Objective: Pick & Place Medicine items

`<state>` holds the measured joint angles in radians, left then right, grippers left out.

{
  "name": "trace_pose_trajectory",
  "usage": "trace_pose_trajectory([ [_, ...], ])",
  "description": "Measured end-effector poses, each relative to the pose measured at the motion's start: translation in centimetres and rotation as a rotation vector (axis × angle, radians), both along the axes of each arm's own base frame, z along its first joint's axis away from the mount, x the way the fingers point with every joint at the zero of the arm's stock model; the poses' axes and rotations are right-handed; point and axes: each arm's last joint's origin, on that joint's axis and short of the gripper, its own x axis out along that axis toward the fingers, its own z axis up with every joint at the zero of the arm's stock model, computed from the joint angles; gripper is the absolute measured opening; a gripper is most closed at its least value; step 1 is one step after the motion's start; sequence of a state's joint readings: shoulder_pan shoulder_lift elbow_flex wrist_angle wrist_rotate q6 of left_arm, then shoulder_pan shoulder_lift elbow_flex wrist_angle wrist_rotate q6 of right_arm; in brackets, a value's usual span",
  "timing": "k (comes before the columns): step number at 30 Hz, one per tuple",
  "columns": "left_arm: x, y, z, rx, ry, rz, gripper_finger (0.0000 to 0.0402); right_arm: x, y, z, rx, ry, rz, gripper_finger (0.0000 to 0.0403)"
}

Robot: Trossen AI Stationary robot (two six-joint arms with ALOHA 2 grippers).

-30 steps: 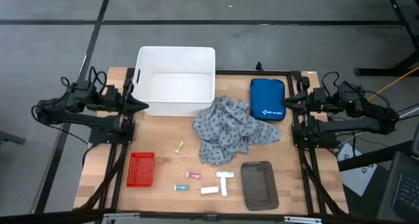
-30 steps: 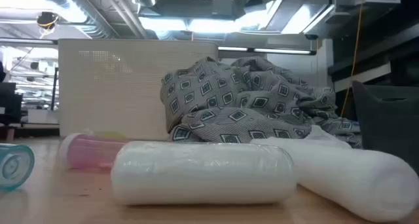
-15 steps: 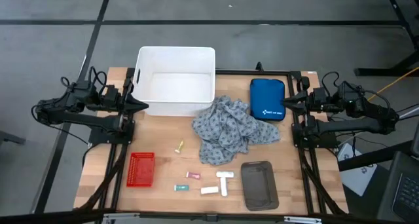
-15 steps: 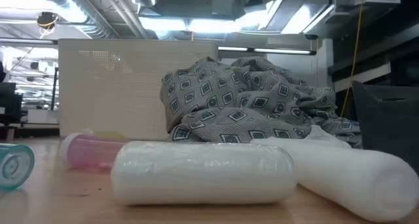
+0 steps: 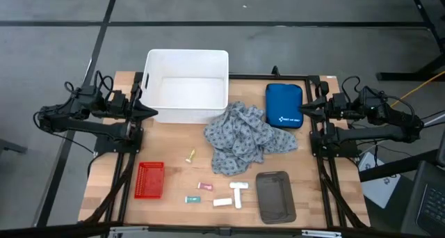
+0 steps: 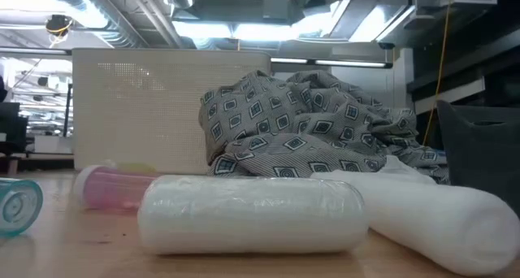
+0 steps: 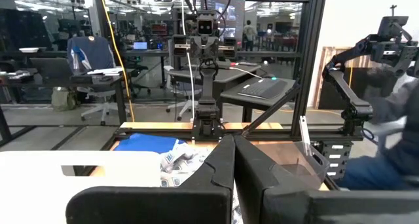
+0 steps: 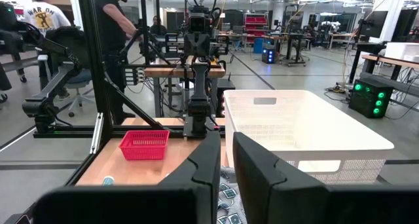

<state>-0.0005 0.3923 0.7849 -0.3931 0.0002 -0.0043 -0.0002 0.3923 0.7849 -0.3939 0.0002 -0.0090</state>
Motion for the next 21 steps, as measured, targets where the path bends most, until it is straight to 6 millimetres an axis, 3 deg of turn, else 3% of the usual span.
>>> trace_pose_trajectory([
  [21,0.00,0.00,-0.01,0.000,0.000,0.000,0.0006,0.00,-0.01,0.15,0.000,-0.015,-0.003,0.0046],
])
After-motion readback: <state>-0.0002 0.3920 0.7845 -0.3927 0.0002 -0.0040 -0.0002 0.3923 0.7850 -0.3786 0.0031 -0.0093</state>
